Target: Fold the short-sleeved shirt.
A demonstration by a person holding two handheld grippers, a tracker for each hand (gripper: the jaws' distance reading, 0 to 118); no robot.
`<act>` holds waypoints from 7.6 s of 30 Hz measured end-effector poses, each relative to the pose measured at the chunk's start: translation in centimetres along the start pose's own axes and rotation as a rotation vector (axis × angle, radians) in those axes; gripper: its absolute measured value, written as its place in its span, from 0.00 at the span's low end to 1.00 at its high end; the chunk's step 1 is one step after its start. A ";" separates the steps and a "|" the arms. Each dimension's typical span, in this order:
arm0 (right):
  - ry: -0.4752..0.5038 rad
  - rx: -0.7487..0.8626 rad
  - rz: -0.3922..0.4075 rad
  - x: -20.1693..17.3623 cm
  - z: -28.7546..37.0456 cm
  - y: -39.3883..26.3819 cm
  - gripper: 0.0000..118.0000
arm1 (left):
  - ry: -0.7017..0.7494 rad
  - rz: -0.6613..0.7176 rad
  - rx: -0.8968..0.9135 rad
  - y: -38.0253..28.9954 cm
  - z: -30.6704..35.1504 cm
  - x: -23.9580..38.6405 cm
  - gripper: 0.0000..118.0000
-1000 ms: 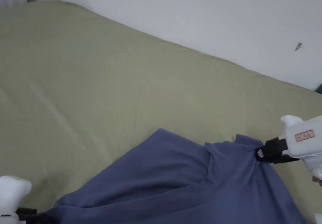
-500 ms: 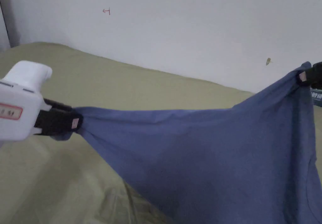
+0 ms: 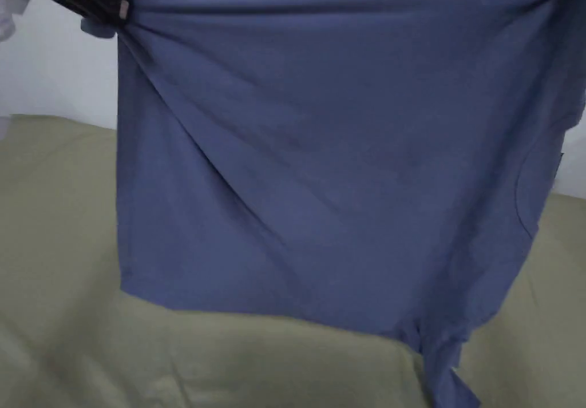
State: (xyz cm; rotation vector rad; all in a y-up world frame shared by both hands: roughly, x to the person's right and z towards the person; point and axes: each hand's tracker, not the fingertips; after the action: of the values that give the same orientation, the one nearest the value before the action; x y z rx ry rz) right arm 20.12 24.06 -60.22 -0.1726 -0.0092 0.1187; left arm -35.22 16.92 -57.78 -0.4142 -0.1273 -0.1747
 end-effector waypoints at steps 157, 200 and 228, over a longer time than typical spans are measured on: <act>0.154 -0.746 -0.039 -6.4 20.4 -37.1 0.03 | -0.117 0.300 -0.419 -37.8 12.0 2.3 0.02; 0.111 -0.089 -0.067 -12.1 37.1 -40.9 0.00 | 0.086 0.438 -0.239 -45.7 12.5 5.1 0.66; 0.075 -0.683 -0.143 -4.8 17.0 -49.6 0.04 | 0.087 0.431 -0.471 -43.9 6.4 5.3 0.05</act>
State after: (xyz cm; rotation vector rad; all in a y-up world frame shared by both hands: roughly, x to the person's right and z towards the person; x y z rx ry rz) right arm 20.82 -22.15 -34.92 -0.8567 0.0132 -0.0390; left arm -39.12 -20.78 -34.04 -0.8900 0.0942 0.2084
